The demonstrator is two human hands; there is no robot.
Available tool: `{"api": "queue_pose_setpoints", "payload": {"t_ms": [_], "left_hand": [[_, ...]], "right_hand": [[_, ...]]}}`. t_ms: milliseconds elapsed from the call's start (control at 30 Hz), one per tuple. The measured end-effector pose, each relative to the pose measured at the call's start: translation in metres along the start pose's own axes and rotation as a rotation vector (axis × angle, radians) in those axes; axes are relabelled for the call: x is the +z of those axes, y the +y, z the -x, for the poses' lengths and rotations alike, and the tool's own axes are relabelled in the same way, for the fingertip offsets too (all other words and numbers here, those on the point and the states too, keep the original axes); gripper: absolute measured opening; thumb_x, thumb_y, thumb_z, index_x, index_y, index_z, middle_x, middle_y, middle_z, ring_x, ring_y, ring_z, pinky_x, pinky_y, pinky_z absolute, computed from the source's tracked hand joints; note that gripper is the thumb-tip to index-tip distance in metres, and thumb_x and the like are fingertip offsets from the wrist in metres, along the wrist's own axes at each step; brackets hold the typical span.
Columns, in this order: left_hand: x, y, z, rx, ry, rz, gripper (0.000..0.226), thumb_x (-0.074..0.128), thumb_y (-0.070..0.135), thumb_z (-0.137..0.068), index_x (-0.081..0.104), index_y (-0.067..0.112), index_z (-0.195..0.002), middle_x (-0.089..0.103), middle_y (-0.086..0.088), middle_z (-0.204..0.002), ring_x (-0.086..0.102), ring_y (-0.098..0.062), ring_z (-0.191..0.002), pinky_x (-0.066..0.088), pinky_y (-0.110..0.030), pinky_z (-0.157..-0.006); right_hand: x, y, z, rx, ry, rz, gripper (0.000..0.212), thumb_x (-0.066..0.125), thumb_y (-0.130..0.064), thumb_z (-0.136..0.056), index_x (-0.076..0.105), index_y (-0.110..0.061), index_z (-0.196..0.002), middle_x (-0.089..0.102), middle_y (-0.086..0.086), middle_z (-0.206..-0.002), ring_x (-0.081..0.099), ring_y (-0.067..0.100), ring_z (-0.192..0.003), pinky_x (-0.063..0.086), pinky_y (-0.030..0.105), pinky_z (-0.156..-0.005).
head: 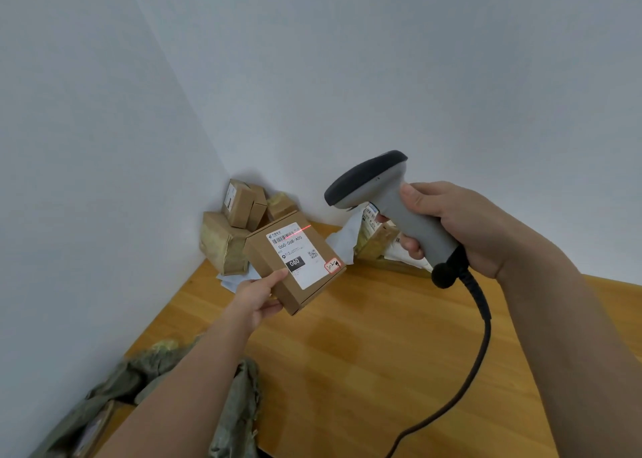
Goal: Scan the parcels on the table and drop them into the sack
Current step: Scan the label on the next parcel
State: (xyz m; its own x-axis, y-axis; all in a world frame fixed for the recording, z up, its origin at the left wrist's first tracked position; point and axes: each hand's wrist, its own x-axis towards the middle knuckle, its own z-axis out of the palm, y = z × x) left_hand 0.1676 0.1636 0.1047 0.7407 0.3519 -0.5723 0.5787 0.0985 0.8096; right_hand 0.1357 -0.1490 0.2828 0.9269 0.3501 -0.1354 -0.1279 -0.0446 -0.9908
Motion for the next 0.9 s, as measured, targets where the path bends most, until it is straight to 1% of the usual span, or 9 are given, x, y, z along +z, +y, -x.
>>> {"api": "queue_pose_setpoints", "payload": {"t_ms": [100,200,267,367,467,567,667,800,900], "left_hand": [[0.0,0.0,0.0,-0.012,0.011,0.018,0.05,0.079,0.028,-0.081,0.058,0.009,-0.123,0.067,-0.01,-0.117,0.065,-0.033,-0.101,0.057,-0.04,-0.08],[0.001,0.0,-0.002,-0.022,0.015,0.028,0.056,0.079,0.03,-0.08,0.056,0.009,-0.125,0.067,-0.01,-0.117,0.065,-0.032,-0.102,0.057,-0.037,-0.07],[0.002,-0.001,-0.002,-0.035,0.02,0.032,0.057,0.08,0.03,-0.079,0.055,0.009,-0.126,0.067,-0.01,-0.117,0.065,-0.032,-0.1,0.057,-0.037,-0.07],[0.003,-0.003,0.0,-0.047,0.027,0.043,0.058,0.08,0.03,-0.079,0.054,0.009,-0.127,0.068,-0.01,-0.113,0.065,-0.032,-0.097,0.057,-0.037,-0.071],[-0.002,-0.009,0.009,-0.064,0.078,0.065,0.053,0.078,0.03,-0.081,0.054,0.01,-0.123,0.066,-0.008,-0.104,0.063,-0.03,-0.096,0.056,-0.036,-0.076],[-0.027,-0.022,0.019,-0.065,0.17,0.117,0.058,0.08,0.036,-0.078,0.054,0.012,-0.125,0.067,-0.008,-0.114,0.063,-0.028,-0.098,0.056,-0.031,-0.069],[-0.074,-0.041,0.029,-0.056,0.318,0.239,0.058,0.08,0.036,-0.078,0.053,0.011,-0.124,0.067,-0.006,-0.112,0.065,-0.026,-0.095,0.055,-0.031,-0.064],[-0.148,-0.071,0.05,-0.076,0.552,0.389,0.06,0.079,0.031,-0.079,0.051,0.01,-0.128,0.064,-0.006,-0.118,0.064,-0.024,-0.093,0.055,-0.034,-0.074],[-0.203,-0.098,0.063,-0.169,0.656,0.404,0.054,0.08,0.027,-0.078,0.053,0.006,-0.12,0.066,-0.008,-0.111,0.065,-0.027,-0.094,0.054,-0.038,-0.075]], "right_hand": [[-0.002,-0.006,0.004,-0.034,0.008,0.002,0.041,0.048,-0.039,-0.096,0.06,-0.005,-0.115,0.056,0.035,-0.11,0.054,0.017,-0.059,0.048,0.031,-0.059],[-0.004,-0.01,0.008,-0.043,0.014,-0.004,0.043,0.048,-0.039,-0.095,0.06,-0.002,-0.115,0.055,0.038,-0.109,0.053,0.018,-0.059,0.048,0.031,-0.058],[-0.006,-0.01,0.008,-0.036,0.024,-0.007,0.042,0.047,-0.037,-0.098,0.06,-0.002,-0.115,0.058,0.029,-0.097,0.053,0.016,-0.057,0.049,0.028,-0.054],[-0.007,-0.007,0.003,-0.019,0.049,-0.031,0.038,0.045,-0.035,-0.101,0.059,-0.003,-0.117,0.063,0.011,-0.091,0.054,0.013,-0.055,0.049,0.025,-0.051],[0.0,0.0,-0.01,0.043,0.046,-0.068,0.037,0.047,-0.037,-0.101,0.059,-0.006,-0.117,0.063,0.009,-0.091,0.054,0.013,-0.055,0.049,0.025,-0.051],[0.017,0.017,-0.028,0.119,0.003,-0.071,0.037,0.057,-0.04,-0.096,0.061,-0.008,-0.115,0.062,0.016,-0.098,0.054,0.013,-0.056,0.049,0.025,-0.05],[0.047,0.038,-0.045,0.176,-0.049,-0.073,0.032,0.063,-0.034,-0.094,0.06,-0.012,-0.116,0.065,0.011,-0.106,0.052,0.01,-0.055,0.048,0.025,-0.051],[0.098,0.058,-0.056,0.249,-0.134,-0.035,0.032,0.063,-0.029,-0.095,0.06,-0.005,-0.115,0.06,0.012,-0.1,0.051,0.013,-0.055,0.045,0.027,-0.05],[0.133,0.063,-0.06,0.282,-0.175,-0.025,0.028,0.063,-0.028,-0.095,0.06,-0.007,-0.114,0.06,0.011,-0.101,0.051,0.013,-0.055,0.046,0.026,-0.05]]}}
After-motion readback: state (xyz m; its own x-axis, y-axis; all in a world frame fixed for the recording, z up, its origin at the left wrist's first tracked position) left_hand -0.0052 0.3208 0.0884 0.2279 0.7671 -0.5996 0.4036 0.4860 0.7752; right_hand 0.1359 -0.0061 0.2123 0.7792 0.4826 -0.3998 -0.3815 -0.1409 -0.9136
